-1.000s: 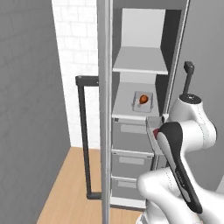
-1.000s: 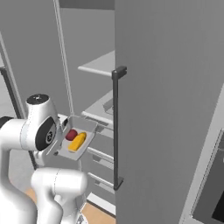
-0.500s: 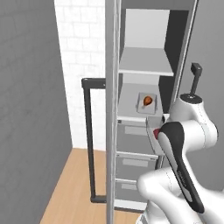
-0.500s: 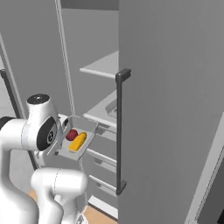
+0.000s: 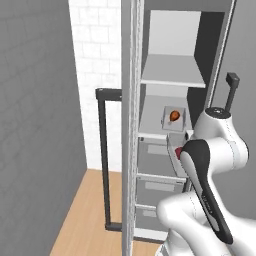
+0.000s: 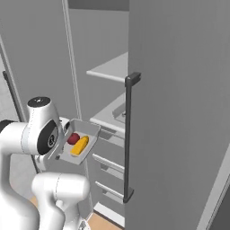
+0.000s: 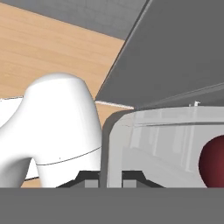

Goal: Take the meat container that has the chicken drumstick and place it on the second highest rack of the freezer. Then take the vegetable container that has the corn and tomato and place it on the highest rack of the freezer.

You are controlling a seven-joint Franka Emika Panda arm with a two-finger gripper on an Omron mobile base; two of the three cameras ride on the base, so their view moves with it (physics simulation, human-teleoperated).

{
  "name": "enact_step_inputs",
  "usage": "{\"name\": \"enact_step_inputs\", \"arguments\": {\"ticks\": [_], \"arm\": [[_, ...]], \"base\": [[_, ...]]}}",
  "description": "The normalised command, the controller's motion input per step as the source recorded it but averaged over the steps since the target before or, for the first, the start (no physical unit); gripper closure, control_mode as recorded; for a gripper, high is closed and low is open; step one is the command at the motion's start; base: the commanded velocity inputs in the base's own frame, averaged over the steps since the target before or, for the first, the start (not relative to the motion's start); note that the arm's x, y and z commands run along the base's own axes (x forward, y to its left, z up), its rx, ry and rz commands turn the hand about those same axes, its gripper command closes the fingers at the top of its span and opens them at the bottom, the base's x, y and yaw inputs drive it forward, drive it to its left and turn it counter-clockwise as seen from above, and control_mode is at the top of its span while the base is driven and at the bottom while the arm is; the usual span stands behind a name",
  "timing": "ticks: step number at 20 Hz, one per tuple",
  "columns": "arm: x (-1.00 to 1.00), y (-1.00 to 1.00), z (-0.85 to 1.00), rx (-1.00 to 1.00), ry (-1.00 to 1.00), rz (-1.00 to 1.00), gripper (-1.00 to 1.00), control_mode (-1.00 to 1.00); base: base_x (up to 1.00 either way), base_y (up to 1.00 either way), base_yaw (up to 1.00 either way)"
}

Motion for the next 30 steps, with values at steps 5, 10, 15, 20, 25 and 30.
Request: {"name": "enact_step_inputs", "arguments": {"ticks": [5, 10, 15, 20, 25, 30], "arm": [[0.0, 0.0, 0.0, 0.0, 0.0, 0.0, 1.0, 1.0], [0.0, 0.0, 0.0, 0.0, 0.0, 0.0, 1.0, 1.0], [0.0, 0.0, 0.0, 0.0, 0.0, 0.0, 1.0, 1.0], [0.0, 0.0, 0.0, 0.0, 0.0, 0.0, 1.0, 1.0], [0.0, 0.0, 0.0, 0.0, 0.0, 0.0, 1.0, 1.0], [0.06, 0.01, 0.28, -0.02, -0.15, -0.07, 1.0, -1.0]], "base": [[0.92, -0.07, -0.03], [0.86, -0.3, -0.14], [0.66, -0.16, -0.19], [0.31, 0.1, -0.04], [0.23, 0.04, 0.0], [0.0, 0.0, 0.0]]}}
